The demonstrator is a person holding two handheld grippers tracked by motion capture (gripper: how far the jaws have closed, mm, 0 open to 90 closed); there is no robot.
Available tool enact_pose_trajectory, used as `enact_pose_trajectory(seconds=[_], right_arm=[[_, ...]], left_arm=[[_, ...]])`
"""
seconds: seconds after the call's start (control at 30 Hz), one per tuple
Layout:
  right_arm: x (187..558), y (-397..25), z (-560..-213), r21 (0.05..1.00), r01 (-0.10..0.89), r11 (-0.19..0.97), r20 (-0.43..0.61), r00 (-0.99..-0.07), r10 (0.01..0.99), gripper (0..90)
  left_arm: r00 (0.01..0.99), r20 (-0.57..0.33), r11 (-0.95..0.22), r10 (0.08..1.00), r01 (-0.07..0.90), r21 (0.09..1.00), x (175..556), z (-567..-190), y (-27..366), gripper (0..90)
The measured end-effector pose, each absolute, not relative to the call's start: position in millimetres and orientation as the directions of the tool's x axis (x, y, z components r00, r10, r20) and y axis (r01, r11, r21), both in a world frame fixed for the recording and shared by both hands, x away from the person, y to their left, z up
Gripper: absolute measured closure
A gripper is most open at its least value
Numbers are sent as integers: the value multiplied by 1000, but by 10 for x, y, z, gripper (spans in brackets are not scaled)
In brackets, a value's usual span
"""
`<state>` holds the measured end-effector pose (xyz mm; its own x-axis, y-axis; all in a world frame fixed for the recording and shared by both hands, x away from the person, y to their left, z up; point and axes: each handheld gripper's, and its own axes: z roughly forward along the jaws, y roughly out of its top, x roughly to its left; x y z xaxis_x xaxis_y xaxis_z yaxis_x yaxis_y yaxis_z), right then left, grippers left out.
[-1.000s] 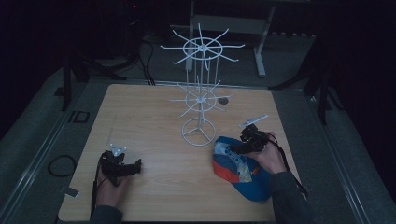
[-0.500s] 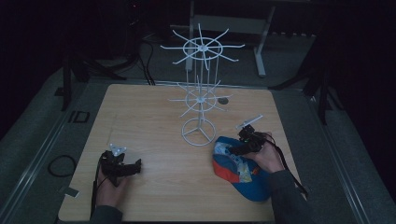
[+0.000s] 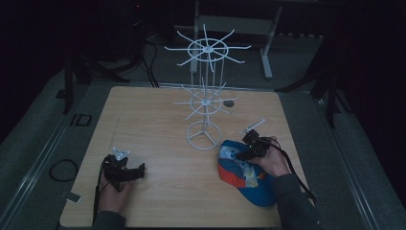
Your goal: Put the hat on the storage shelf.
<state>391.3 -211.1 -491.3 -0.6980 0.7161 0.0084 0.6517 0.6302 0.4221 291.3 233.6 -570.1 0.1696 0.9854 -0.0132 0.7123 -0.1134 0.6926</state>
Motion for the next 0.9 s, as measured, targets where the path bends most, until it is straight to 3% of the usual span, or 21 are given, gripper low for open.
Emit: enact_pose_trajectory(seconds=[0.1, 0.27, 0.4, 0.9], right_arm=[[3919, -2109, -4927, 413, 656, 632, 11, -697, 717, 437], [3911, -2108, -4937, 397, 641, 657, 20, -721, 693, 720], [3881, -2112, -4915, 408, 626, 664, 11, -731, 682, 866], [3763, -2186, -4785, 464, 600, 651, 16, -741, 672, 884]], left_arm=[[170, -13, -113, 985, 712, 693, 2913, -5701, 2336, 38], [170, -13, -113, 985, 712, 693, 2912, -5701, 2336, 39], [170, -13, -113, 985, 712, 693, 2913, -5701, 2336, 39], [170, -13, -113, 985, 712, 693, 2913, -5701, 2336, 38]])
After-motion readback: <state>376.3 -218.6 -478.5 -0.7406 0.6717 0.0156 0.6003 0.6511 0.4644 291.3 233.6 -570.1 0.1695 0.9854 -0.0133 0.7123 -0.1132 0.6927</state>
